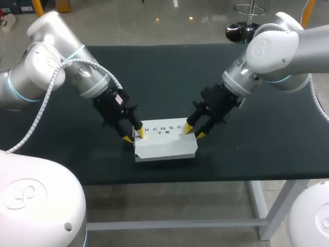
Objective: Assemble the packaging by folding the flat box into shape, placing the metal phone stand inside, and closing the box properly
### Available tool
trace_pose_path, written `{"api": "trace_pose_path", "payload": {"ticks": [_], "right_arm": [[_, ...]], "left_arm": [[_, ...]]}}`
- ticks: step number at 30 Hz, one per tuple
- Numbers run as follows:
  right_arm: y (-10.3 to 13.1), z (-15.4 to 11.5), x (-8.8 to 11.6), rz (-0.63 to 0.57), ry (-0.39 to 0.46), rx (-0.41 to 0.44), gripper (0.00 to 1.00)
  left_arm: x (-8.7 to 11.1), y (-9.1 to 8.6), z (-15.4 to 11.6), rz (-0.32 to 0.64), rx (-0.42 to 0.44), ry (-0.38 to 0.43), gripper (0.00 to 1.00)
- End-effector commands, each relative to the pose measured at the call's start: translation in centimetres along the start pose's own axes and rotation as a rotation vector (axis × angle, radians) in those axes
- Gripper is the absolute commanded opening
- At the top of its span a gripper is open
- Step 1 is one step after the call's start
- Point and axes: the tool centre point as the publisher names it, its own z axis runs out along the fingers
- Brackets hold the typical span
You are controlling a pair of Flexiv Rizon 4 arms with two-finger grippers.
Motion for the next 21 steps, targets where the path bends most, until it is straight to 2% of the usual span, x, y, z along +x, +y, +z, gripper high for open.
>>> {"api": "trace_pose_path", "payload": {"ticks": [1, 9, 21], "right_arm": [[0.51, -0.01, 0.61, 0.003, 0.001, 0.045, 0.46], [0.57, -0.36, 0.82, 0.017, 0.005, 0.062, 0.46], [0.72, -0.67, 0.74, 0.028, 0.007, 0.083, 0.46]], "left_arm": [[0.52, -0.39, 0.03, -0.004, -0.017, -0.003, 0.46], [0.78, -0.44, -0.2, -0.021, -0.048, 0.013, 0.44], [0.99, -0.32, -0.35, -0.041, -0.054, 0.005, 0.47]]}}
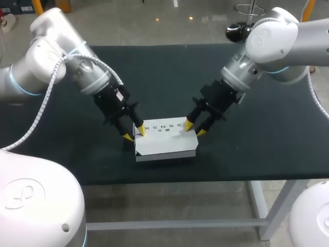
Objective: Assemble the packaging by folding the flat box into shape, placing the metal phone stand inside, and closing the box properly
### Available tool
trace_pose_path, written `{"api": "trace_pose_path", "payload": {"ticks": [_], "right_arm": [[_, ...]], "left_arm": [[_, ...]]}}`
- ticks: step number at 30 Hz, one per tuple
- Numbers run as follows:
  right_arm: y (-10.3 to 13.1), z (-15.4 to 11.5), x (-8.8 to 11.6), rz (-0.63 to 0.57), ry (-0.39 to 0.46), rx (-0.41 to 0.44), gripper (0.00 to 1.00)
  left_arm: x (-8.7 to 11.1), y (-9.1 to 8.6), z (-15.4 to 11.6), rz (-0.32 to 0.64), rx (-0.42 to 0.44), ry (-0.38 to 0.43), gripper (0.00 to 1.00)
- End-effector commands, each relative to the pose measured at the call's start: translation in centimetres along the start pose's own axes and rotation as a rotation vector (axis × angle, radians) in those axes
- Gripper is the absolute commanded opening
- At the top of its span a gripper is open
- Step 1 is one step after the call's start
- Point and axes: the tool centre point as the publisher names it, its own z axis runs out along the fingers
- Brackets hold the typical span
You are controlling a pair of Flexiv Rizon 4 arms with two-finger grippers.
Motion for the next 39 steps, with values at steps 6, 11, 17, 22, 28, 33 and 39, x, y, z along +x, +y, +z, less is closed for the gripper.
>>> {"api": "trace_pose_path", "payload": {"ticks": [6, 11, 17, 22, 28, 33, 39], "right_arm": [[0.6, -0.25, 0.56, 0.011, -0.001, 0.042, 0.46], [0.85, -0.34, 0.64, 0.02, 0.003, 0.064, 0.46], [1.08, -0.41, 0.74, 0.033, 0.006, 0.091, 0.46], [1.24, -0.41, 0.75, 0.046, 0.008, 0.112, 0.46], [1.31, -0.36, 0.84, 0.057, 0.007, 0.131, 0.46], [1.21, -0.46, 0.97, 0.063, 0.009, 0.147, 0.47], [1.08, -0.54, 1.16, 0.07, 0.012, 0.168, 0.47]], "left_arm": [[0.71, -0.1, -0.17, -0.012, -0.012, -0.008, 0.45], [0.74, -0.26, -0.35, -0.02, -0.034, -0.003, 0.44], [0.82, -0.4, -0.6, -0.022, -0.069, 0.005, 0.43], [0.72, -0.59, -0.57, -0.029, -0.099, 0.009, 0.43], [0.59, -0.62, -0.47, -0.038, -0.117, 0.009, 0.42], [0.41, -0.59, -0.52, -0.04, -0.134, 0.014, 0.43], [0.49, -0.49, -0.57, -0.048, -0.155, 0.01, 0.43]]}}
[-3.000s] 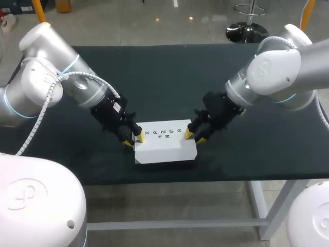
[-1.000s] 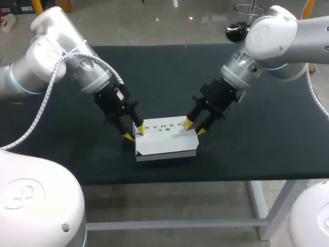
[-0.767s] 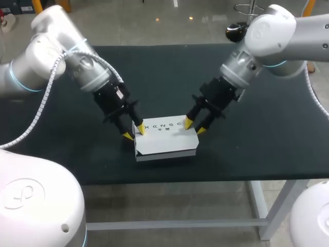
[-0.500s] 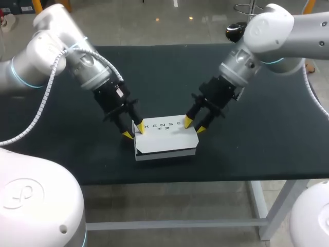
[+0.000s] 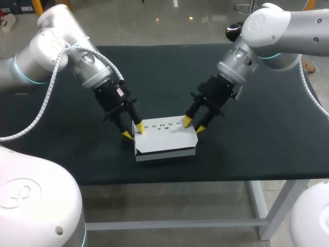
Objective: Assemble the packaging by folding the flat box into shape, placing the metal phone stand inside, and closing the box properly
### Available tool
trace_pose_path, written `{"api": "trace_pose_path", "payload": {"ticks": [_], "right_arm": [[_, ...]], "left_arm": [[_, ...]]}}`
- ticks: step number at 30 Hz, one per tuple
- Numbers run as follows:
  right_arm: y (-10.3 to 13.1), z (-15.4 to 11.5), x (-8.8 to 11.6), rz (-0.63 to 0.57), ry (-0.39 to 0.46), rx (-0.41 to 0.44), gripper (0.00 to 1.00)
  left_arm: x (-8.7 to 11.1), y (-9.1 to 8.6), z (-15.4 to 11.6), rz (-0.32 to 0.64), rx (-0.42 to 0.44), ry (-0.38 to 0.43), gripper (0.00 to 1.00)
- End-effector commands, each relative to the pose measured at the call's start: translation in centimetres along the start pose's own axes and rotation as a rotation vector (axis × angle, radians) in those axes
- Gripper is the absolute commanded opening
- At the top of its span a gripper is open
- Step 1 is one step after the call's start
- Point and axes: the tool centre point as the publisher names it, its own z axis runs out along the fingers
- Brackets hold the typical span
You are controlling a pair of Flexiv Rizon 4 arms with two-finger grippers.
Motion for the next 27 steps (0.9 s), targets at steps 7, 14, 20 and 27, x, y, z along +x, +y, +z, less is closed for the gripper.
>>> {"api": "trace_pose_path", "payload": {"ticks": [7, 14, 20, 27], "right_arm": [[-0.02, 0.07, 0.57, 0.008, -0.008, 0.04, 0.47], [-0.17, 0.08, 0.62, 0.015, -0.013, 0.049, 0.47], [-0.17, -0.09, 0.59, 0.019, -0.016, 0.064, 0.47], [-0.08, -0.34, 0.56, 0.025, -0.019, 0.074, 0.47]], "left_arm": [[0.25, -0.23, 0.21, -0.011, -0.03, -0.011, 0.44], [0.36, 0.05, 0.01, -0.014, -0.042, -0.014, 0.43], [0.42, 0.18, -0.08, -0.021, -0.05, -0.022, 0.43], [0.45, 0.21, -0.35, -0.027, -0.06, -0.028, 0.43]]}}
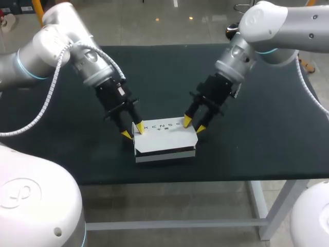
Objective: Assemble the packaging by folding the flat box into shape, placing the metal phone stand inside, and closing the box properly
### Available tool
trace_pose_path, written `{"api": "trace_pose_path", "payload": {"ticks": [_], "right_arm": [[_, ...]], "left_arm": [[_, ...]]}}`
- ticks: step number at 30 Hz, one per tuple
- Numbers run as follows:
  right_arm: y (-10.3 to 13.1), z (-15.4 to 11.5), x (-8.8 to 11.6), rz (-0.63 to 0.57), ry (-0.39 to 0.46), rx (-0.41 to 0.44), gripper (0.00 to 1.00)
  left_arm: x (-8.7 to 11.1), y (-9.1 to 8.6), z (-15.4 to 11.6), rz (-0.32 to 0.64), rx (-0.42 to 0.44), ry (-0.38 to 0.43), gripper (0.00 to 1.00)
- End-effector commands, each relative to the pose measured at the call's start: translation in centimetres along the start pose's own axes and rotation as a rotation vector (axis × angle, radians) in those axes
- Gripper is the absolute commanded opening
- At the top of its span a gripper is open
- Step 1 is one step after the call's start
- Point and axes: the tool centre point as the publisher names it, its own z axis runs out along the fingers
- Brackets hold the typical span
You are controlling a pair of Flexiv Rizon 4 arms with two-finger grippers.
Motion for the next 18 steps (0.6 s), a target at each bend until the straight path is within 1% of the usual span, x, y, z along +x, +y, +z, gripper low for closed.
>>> {"api": "trace_pose_path", "payload": {"ticks": [1, 8, 18], "right_arm": [[0.49, -0.24, 0.4, 0.001, -0.002, 0.017, 0.47], [0.63, -0.46, 0.52, 0.009, -0.006, 0.036, 0.47], [0.61, -0.74, 0.82, 0.02, -0.008, 0.054, 0.47]], "left_arm": [[0.41, -0.22, -0.18, -0.002, -0.013, -0.01, 0.43], [0.57, -0.44, -0.56, -0.011, -0.026, -0.017, 0.42], [0.87, -0.67, -0.94, -0.023, -0.065, -0.021, 0.41]]}}
